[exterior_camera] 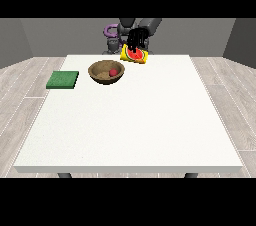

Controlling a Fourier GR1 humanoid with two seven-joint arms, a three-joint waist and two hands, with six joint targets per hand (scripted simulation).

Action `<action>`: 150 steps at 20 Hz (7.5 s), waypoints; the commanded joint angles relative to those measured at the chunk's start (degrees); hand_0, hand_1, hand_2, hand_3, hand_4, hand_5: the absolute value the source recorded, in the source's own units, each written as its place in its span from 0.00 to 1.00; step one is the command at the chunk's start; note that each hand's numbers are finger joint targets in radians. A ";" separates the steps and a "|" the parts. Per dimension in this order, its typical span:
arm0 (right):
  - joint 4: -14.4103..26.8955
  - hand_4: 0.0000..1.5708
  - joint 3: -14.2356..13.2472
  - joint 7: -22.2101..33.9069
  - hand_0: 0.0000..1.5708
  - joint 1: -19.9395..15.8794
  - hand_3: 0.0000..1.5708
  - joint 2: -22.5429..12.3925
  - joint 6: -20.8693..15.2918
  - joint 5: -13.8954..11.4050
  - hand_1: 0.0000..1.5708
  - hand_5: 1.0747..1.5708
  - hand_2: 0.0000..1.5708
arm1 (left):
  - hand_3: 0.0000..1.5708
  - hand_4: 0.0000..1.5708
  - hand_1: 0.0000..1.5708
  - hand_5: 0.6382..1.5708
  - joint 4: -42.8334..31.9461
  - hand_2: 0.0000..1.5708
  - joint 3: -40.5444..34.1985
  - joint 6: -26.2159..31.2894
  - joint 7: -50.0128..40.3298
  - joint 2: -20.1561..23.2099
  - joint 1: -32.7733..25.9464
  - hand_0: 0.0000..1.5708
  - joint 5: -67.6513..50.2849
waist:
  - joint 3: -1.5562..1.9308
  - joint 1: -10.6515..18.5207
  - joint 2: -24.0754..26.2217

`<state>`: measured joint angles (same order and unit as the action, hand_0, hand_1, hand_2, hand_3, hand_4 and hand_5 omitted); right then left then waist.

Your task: Pick the cup and pour the ball into the bowl, then pick the bowl and place it on the pad

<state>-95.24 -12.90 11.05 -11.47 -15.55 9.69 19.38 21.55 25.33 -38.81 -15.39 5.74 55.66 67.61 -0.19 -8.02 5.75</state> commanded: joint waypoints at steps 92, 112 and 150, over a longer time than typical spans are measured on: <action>42.13 0.74 8.22 -12.95 1.00 -17.30 1.00 6.40 -26.72 -22.98 1.00 0.80 1.00 | 0.00 0.00 0.00 0.97 26.26 0.00 -51.06 59.68 19.60 43.81 4.84 0.00 -92.71 | -0.02 11.57 -22.30; 40.50 0.83 4.51 -3.28 1.00 -25.03 1.00 -7.32 -13.80 -22.10 1.00 0.90 1.00 | 0.00 0.00 0.00 0.97 20.24 0.00 -53.81 60.86 28.28 49.84 -2.62 0.00 -90.72 | 0.22 4.58 -23.70; 64.47 0.74 -6.31 -17.01 1.00 -29.98 0.82 -20.42 0.43 -17.00 1.00 1.00 1.00 | 0.00 0.00 0.00 0.95 29.14 0.00 -53.60 59.70 23.84 50.72 -4.28 0.00 -95.37 | 0.19 7.55 -26.88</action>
<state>-31.55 -18.52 -5.95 -43.20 -38.37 9.46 0.95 53.15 -27.28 18.21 7.44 54.97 52.35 -27.14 0.00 0.02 -21.10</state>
